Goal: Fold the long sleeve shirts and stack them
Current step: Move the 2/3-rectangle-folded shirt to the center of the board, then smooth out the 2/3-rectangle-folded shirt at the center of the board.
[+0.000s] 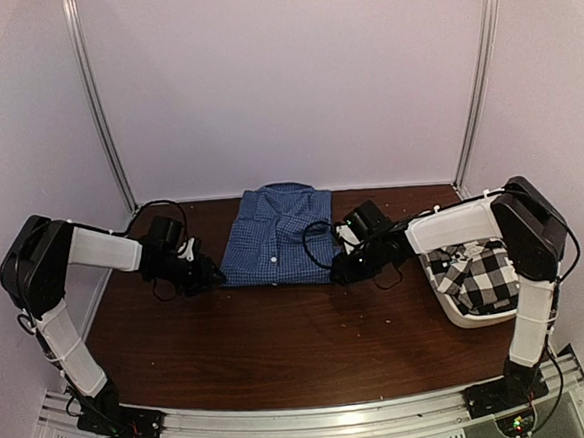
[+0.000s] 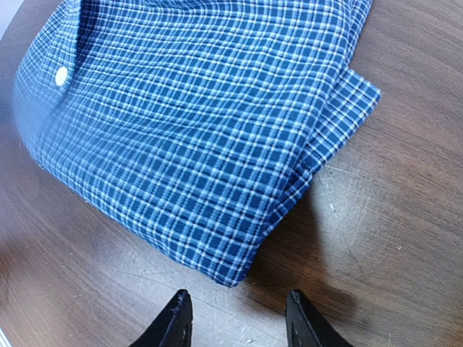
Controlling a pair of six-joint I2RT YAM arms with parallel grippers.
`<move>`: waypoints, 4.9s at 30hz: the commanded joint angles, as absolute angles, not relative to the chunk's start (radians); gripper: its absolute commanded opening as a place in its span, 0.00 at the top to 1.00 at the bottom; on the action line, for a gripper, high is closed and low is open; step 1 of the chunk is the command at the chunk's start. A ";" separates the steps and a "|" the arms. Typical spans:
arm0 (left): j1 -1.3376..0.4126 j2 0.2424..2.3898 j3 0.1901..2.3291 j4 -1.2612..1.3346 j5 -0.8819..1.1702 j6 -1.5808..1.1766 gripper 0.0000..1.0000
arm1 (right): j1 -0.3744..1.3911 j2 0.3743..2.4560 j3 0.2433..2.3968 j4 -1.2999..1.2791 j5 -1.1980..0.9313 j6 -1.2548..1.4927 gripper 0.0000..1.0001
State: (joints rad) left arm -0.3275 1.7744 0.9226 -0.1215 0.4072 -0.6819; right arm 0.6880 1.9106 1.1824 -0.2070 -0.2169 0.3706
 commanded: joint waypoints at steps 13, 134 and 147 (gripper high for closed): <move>-0.352 1.829 0.939 -0.014 0.398 -0.677 0.65 | 0.707 1.941 1.174 -0.102 -0.260 0.368 0.65; -0.732 1.968 1.415 -0.272 0.090 -0.687 0.83 | 0.587 2.077 1.640 -0.410 -0.098 0.246 0.67; -0.750 1.979 1.400 -0.282 0.126 -0.690 0.76 | 0.655 1.914 1.559 -0.365 -0.207 0.311 0.55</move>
State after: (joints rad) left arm -0.7353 1.9694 1.4139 -0.3138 0.1059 -0.6903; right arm 0.6228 1.9644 1.5986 -0.4129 -0.1368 0.2665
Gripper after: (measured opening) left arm 0.236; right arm 0.457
